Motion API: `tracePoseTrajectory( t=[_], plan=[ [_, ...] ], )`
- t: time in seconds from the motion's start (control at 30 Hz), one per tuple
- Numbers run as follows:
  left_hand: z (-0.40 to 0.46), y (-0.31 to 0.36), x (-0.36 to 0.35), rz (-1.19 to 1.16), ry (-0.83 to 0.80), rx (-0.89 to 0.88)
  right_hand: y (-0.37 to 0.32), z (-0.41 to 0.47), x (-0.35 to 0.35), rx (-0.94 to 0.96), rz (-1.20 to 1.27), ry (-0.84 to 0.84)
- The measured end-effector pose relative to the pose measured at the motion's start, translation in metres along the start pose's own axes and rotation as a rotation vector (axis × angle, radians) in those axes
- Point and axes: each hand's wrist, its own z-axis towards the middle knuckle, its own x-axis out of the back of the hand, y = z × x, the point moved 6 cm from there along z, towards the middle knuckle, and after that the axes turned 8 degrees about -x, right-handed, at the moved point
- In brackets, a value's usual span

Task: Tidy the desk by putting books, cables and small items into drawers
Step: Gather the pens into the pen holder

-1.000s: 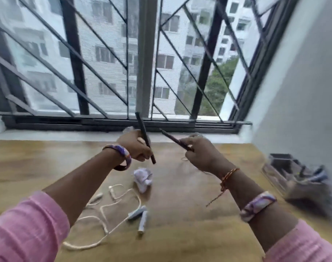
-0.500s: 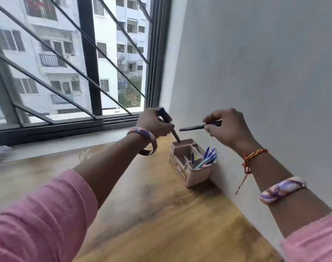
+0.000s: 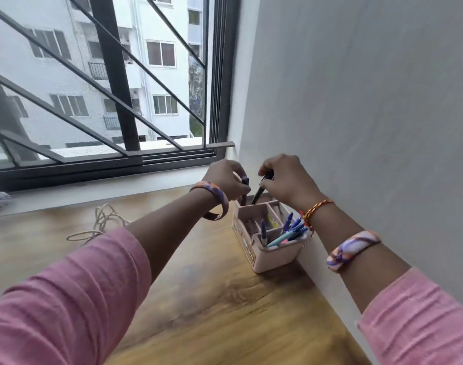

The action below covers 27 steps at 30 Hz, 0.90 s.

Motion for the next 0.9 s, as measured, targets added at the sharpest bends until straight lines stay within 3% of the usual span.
tracePoseTrajectory(
  t=[0.23,0.4,0.67,0.9],
  plan=[
    [-0.038,-0.017,0.046,-0.062,0.010,-0.004,-0.034,-0.004,-0.004,0.084,0.001,0.066],
    [-0.092,-0.038,0.100,-0.084,0.047,0.017,-0.103,-0.028,-0.019,0.251,0.091,-0.001],
    [-0.222,-0.101,0.217,-0.049,0.219,0.157,-0.230,-0.095,-0.074,0.503,0.181,-0.197],
    [-0.367,-0.159,0.317,-0.036,0.472,0.365,-0.353,-0.174,-0.129,0.700,0.245,-0.327]
  ],
)
